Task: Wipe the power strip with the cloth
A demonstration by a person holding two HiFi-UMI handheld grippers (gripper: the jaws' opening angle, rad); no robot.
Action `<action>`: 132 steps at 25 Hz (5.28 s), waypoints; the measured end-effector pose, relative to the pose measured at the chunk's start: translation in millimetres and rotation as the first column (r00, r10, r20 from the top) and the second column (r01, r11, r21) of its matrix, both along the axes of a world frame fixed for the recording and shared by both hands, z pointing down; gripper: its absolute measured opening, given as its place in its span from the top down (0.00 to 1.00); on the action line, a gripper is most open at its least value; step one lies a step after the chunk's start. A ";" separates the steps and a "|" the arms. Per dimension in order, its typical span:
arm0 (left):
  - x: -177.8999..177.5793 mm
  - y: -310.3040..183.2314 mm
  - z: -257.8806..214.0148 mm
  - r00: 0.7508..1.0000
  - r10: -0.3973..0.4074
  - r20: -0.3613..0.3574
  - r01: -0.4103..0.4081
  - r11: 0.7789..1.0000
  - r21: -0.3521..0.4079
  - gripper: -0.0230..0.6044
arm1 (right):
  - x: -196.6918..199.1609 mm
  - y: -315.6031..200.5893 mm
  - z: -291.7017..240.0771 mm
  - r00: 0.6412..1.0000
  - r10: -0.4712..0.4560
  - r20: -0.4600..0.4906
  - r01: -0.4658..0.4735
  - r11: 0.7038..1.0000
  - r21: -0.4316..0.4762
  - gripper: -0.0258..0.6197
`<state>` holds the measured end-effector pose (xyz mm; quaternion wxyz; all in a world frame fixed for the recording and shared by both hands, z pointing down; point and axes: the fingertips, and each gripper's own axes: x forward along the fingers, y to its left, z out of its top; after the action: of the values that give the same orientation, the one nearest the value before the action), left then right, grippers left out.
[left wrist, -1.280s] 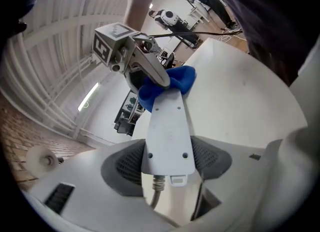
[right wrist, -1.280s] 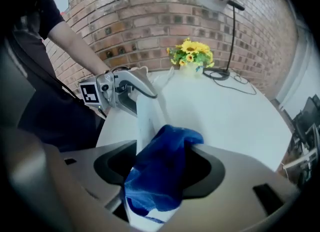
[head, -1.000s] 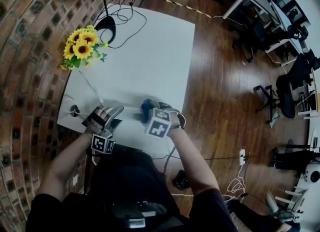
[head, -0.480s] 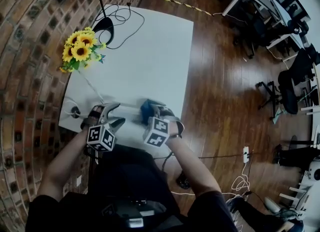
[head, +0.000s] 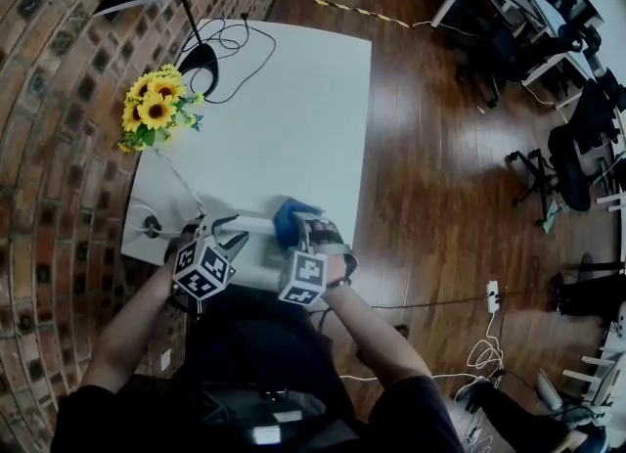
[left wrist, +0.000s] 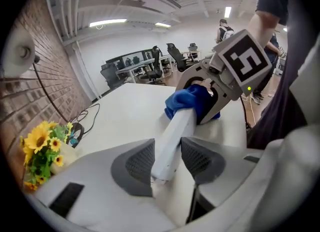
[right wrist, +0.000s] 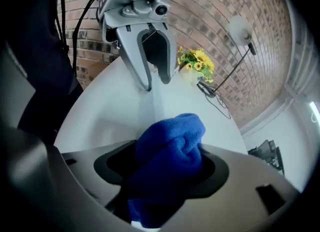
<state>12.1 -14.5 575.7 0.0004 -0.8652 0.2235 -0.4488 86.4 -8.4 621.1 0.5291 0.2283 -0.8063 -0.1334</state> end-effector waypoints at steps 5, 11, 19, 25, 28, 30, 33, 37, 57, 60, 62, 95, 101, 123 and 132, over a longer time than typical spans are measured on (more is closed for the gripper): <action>-2.4 5.9 2.3 0.999 -0.043 -0.014 0.045 0.992 0.122 0.67 | 2.2 1.8 -2.8 1.000 -0.006 0.012 0.005 0.996 0.083 0.52; 0.9 8.8 -10.3 0.992 -0.121 -0.037 0.125 0.974 0.187 0.67 | 9.4 12.6 -31.8 0.974 0.039 0.223 -0.060 0.995 0.084 0.57; -1.2 11.9 -2.3 0.989 -0.139 -0.049 0.145 0.975 0.169 0.67 | 23.8 18.3 -56.8 0.881 0.169 0.443 -0.184 0.983 -0.010 0.65; -0.8 7.2 0.9 0.986 -0.154 -0.061 0.162 0.974 0.159 0.67 | 40.6 18.8 -67.8 0.739 0.344 0.580 -0.308 0.937 -0.163 0.86; 0.8 8.6 1.8 0.987 -0.153 -0.055 0.160 0.974 0.162 0.67 | 65.3 10.9 -81.9 0.549 0.506 0.665 -0.417 0.855 -0.307 0.87; 0.9 9.6 1.9 0.987 -0.155 -0.049 0.162 0.973 0.167 0.67 | 85.7 4.9 -93.0 0.458 0.567 0.685 -0.482 0.806 -0.345 0.88; 0.0 9.6 2.4 0.985 -0.164 -0.047 0.170 0.970 0.172 0.67 | 99.0 -0.8 -98.4 0.394 0.622 0.677 -0.526 0.757 -0.389 0.88; 0.0 10.4 2.6 0.986 -0.160 -0.048 0.166 0.971 0.170 0.67 | 77.5 -2.2 -91.8 0.435 0.626 0.647 -0.506 0.765 -0.399 0.88; -41.8 -7.2 0.7 0.967 -0.150 -0.205 0.150 0.989 -0.018 0.70 | 49.3 7.0 -64.2 0.452 0.707 0.545 -0.587 0.695 -0.415 0.88; -37.8 -11.0 -2.1 0.957 -0.137 -0.256 0.129 0.991 -0.046 0.70 | 49.4 7.0 -64.0 0.463 0.708 0.533 -0.604 0.693 -0.394 0.88; -37.8 -11.9 -2.8 0.951 -0.136 -0.277 0.121 0.990 -0.070 0.70 | 49.7 6.6 -64.5 0.461 0.714 0.528 -0.621 0.684 -0.383 0.88; -41.8 -8.6 1.0 0.958 -0.026 -0.285 -0.001 0.996 -0.092 0.74 | -78.2 -28.4 -65.1 0.501 0.728 0.469 -0.609 0.681 -0.407 0.89; -42.1 -8.3 0.4 0.957 -0.017 -0.290 -0.006 0.997 -0.079 0.74 | -97.2 -31.6 -63.8 0.523 0.716 0.463 -0.588 0.696 -0.411 0.89; -42.5 -9.6 2.9 0.965 -0.001 -0.263 -0.014 0.998 -0.053 0.75 | -127.1 -38.4 -63.4 0.560 0.697 0.448 -0.468 0.712 -0.523 0.89; -42.8 -8.7 3.3 0.970 -0.002 -0.245 -0.011 0.999 -0.051 0.75 | -134.0 -39.9 -64.7 0.510 0.724 0.465 -0.367 0.672 -0.644 0.89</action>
<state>-30.7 -23.1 579.0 -0.0486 -0.9142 0.2083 -0.3443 -47.7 -48.4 556.4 0.2401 0.3765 -0.8277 0.3398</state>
